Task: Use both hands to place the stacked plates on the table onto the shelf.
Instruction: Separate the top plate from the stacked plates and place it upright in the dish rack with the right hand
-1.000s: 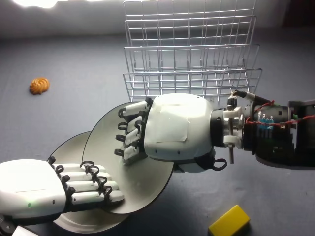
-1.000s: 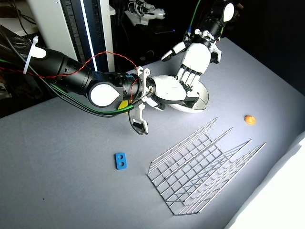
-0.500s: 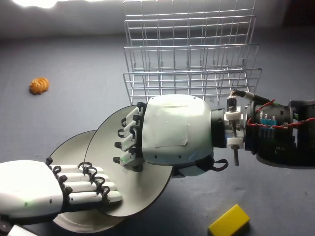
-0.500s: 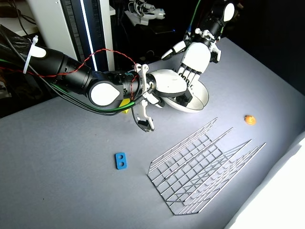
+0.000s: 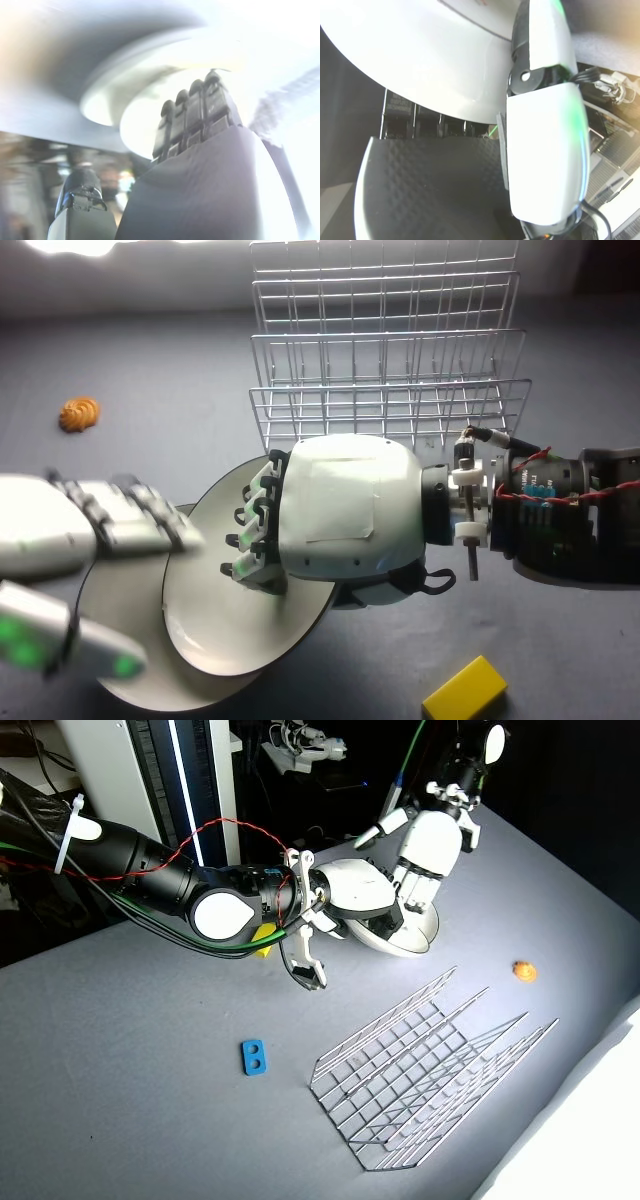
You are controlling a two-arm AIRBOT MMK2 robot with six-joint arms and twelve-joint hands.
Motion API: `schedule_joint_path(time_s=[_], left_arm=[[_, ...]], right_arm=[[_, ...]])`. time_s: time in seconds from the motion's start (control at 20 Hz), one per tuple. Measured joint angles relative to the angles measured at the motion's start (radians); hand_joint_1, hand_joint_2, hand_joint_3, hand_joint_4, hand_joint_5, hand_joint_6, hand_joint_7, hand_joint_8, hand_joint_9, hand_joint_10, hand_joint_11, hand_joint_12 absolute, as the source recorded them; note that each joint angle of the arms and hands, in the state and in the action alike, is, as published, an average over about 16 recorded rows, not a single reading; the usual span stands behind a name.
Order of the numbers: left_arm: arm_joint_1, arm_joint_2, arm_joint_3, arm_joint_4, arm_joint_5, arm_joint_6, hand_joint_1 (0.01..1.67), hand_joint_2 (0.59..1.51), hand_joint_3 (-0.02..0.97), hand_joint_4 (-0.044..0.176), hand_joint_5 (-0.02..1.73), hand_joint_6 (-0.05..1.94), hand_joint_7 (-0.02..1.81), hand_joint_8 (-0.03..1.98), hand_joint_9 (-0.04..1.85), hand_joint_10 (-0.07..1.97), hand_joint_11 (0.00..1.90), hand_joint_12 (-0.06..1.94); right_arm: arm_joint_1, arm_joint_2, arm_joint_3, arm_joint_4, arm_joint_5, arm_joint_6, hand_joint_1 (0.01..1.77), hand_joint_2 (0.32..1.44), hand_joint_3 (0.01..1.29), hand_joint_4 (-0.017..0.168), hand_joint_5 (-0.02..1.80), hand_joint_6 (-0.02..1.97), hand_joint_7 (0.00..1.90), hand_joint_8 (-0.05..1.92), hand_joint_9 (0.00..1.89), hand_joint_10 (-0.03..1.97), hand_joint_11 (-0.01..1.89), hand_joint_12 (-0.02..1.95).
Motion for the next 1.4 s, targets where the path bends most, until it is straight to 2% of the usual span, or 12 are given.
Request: schedule_joint_path(time_s=[0.3,0.7,1.05,1.4], left_arm=[[-0.11,0.021,0.045,-0.036,0.033,-0.001,0.02,1.068,0.021,-0.001,0.07,0.01,0.07,0.01,0.03,0.01,0.02,0.01],[-0.232,0.025,0.099,-0.017,0.09,0.015,0.02,1.067,0.018,0.001,0.07,0.01,0.07,0.01,0.04,0.01,0.03,0.01],[-0.267,0.02,0.144,-0.003,0.142,0.039,0.02,1.063,0.013,0.003,0.06,0.01,0.07,0.01,0.03,0.01,0.02,0.01],[-0.276,0.016,0.171,0.012,0.169,0.055,0.02,1.062,0.01,0.005,0.06,0.01,0.06,0.01,0.03,0.01,0.02,0.01]], right_arm=[[0.016,0.017,-0.031,0.002,-0.009,0.003,1.28,0.92,0.01,-0.001,0.85,1.07,0.93,0.84,0.92,1.01,0.85,1.18],[0.059,0.064,-0.096,0.003,-0.013,0.003,1.31,0.95,0.01,0.002,0.86,1.09,0.98,0.89,0.97,1.04,0.85,1.16],[0.11,0.114,-0.157,0.003,-0.013,0.0,1.34,0.99,0.01,0.001,0.87,1.09,1.0,0.93,0.99,1.06,0.83,1.16],[0.168,0.183,-0.211,0.012,-0.018,0.001,1.35,1.0,0.01,0.0,0.86,1.1,0.99,0.95,0.98,1.08,0.81,1.17]])
